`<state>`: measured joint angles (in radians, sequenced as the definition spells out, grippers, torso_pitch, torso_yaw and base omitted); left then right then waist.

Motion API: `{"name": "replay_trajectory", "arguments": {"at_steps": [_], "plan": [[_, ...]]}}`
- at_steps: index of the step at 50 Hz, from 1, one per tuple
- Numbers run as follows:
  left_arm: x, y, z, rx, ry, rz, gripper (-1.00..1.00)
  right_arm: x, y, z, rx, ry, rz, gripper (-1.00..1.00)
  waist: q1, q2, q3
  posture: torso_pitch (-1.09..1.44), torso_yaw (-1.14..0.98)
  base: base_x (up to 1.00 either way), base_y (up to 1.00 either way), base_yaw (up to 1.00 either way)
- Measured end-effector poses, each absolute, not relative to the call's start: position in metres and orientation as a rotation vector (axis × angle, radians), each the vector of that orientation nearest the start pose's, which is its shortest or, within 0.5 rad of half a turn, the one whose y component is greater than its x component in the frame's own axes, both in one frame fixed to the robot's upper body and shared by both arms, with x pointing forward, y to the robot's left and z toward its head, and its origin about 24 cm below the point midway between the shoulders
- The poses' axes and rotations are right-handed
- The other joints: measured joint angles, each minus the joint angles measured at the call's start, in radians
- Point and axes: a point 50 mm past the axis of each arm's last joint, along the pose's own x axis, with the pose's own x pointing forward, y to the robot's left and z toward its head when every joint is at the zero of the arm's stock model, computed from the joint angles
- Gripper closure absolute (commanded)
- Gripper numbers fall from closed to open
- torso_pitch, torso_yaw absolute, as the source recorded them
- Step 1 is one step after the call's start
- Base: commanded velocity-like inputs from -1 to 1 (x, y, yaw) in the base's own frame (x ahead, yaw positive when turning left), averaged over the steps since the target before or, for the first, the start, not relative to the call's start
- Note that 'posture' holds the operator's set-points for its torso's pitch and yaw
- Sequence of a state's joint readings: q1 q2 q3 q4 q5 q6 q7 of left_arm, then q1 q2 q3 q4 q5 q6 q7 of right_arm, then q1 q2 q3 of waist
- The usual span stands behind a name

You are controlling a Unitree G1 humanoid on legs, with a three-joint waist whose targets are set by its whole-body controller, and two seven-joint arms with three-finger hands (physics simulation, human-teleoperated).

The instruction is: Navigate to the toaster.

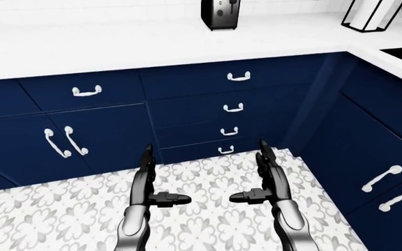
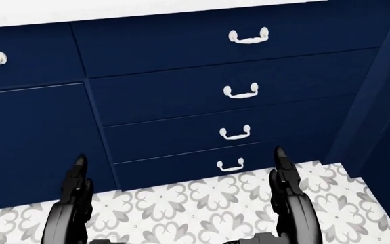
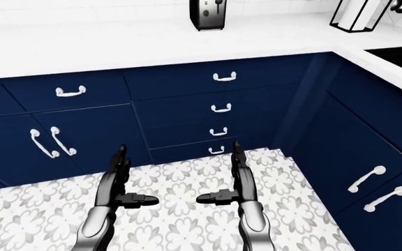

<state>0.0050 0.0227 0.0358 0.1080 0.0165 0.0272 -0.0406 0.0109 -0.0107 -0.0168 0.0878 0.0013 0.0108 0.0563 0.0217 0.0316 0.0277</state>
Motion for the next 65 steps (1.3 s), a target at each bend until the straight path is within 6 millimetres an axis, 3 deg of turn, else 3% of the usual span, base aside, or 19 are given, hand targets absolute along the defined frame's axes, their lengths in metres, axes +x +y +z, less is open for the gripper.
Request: {"name": "replay_trajectory", "arguments": {"at_steps": [5, 7, 12, 16, 21, 25, 26, 30, 32, 36, 39, 43, 47, 51, 57, 60, 63, 65], "plan": [[0.250, 0.160, 0.015, 0.034, 0.126, -0.009, -1.00, 0.250, -0.152, 0.023, -0.006, 0.084, 0.036, -1.00, 0.003, -0.054, -0.002, 0.00, 0.00, 0.00, -0.33, 0.00], [0.251, 0.160, 0.017, 0.035, 0.120, -0.008, -1.00, 0.250, -0.152, 0.023, -0.007, 0.081, 0.037, -1.00, -0.001, -0.097, -0.012, 0.00, 0.00, 0.00, -0.35, 0.00], [0.249, 0.150, 0.011, 0.021, 0.144, -0.046, -1.00, 0.247, -0.163, 0.017, -0.019, 0.113, -0.003, -1.00, -0.024, -0.077, -0.002, 0.00, 0.00, 0.00, -0.31, 0.00], [0.250, 0.154, 0.012, 0.026, 0.140, -0.032, -1.00, 0.248, -0.159, 0.019, -0.015, 0.106, 0.007, -1.00, -0.014, -0.039, 0.008, 0.00, 0.00, 0.00, -0.28, 0.00], [0.251, 0.156, 0.016, 0.027, 0.119, -0.022, -1.00, 0.249, -0.157, 0.019, -0.013, 0.105, 0.019, -1.00, -0.009, -0.009, 0.009, 0.00, 0.00, 0.00, -0.31, 0.00], [0.251, 0.154, 0.016, 0.026, 0.121, -0.031, -1.00, 0.250, -0.159, 0.020, -0.016, 0.096, 0.012, -1.00, -0.010, 0.038, 0.008, 0.00, 0.00, 0.00, -0.35, 0.00], [0.251, 0.156, 0.014, 0.031, 0.128, -0.026, -1.00, 0.250, -0.157, 0.019, -0.009, 0.098, 0.016, -1.00, -0.001, 0.027, 0.010, 0.00, 0.00, 0.00, -0.37, 0.00], [0.248, 0.162, 0.009, 0.035, 0.159, 0.002, -1.00, 0.246, -0.151, 0.013, -0.005, 0.131, 0.040, -1.00, 0.006, 0.038, -0.002, 0.00, 0.00, 0.00, -0.38, 0.00], [0.249, 0.162, 0.012, 0.036, 0.144, 0.003, -1.00, 0.248, -0.151, 0.016, -0.006, 0.119, 0.040, -1.00, 0.005, 0.023, -0.003, 0.00, 0.00, 0.00, -0.40, 0.00], [0.250, 0.161, 0.016, 0.036, 0.123, -0.005, -1.00, 0.250, -0.152, 0.023, -0.007, 0.085, 0.038, -1.00, 0.008, -0.034, 0.003, 0.00, 0.00, 0.00, -0.40, 0.00], [0.251, 0.160, 0.016, 0.034, 0.119, -0.008, -1.00, 0.250, -0.152, 0.024, -0.010, 0.076, 0.038, -1.00, 0.000, -0.098, -0.011, 0.00, 0.00, 0.00, -0.40, 0.00], [0.250, 0.149, 0.012, 0.020, 0.141, -0.048, -1.00, 0.247, -0.163, 0.016, -0.020, 0.116, -0.004, -1.00, -0.021, -0.074, 0.000, 0.00, 0.00, 0.00, -0.40, 0.00], [0.250, 0.154, 0.012, 0.025, 0.144, -0.034, -1.00, 0.247, -0.160, 0.017, -0.015, 0.112, 0.006, -1.00, -0.013, -0.035, 0.010, 0.00, 0.00, 0.00, -0.26, 0.00], [0.250, 0.157, 0.014, 0.028, 0.129, -0.018, -1.00, 0.248, -0.156, 0.019, -0.009, 0.099, 0.025, -1.00, -0.010, -0.039, 0.002, 0.00, 0.00, 0.00, -0.09, 0.00], [0.251, 0.153, 0.016, 0.024, 0.120, -0.034, -1.00, 0.249, -0.159, 0.021, 0.002, 0.080, 0.019, -1.00, -0.039, -0.045, 0.011, 0.00, 0.00, 0.00, 0.00, 0.00], [0.251, 0.152, 0.014, 0.023, 0.128, -0.039, -1.00, 0.247, -0.161, 0.020, 0.012, 0.087, 0.013, -1.00, -0.049, -0.033, 0.012, 0.00, 0.00, 0.00, 0.00, 0.00], [0.251, 0.153, 0.014, 0.028, 0.129, -0.033, -1.00, 0.247, -0.159, 0.024, 0.018, 0.077, 0.017, -1.00, -0.049, -0.002, 0.002, 0.00, 0.00, 0.00, 0.00, 0.00], [0.250, 0.157, 0.012, 0.032, 0.139, -0.018, -1.00, 0.247, -0.154, 0.022, 0.024, 0.081, 0.034, -1.00, -0.044, -0.017, 0.001, 0.00, 0.00, 0.00, 0.00, 0.00]]}}
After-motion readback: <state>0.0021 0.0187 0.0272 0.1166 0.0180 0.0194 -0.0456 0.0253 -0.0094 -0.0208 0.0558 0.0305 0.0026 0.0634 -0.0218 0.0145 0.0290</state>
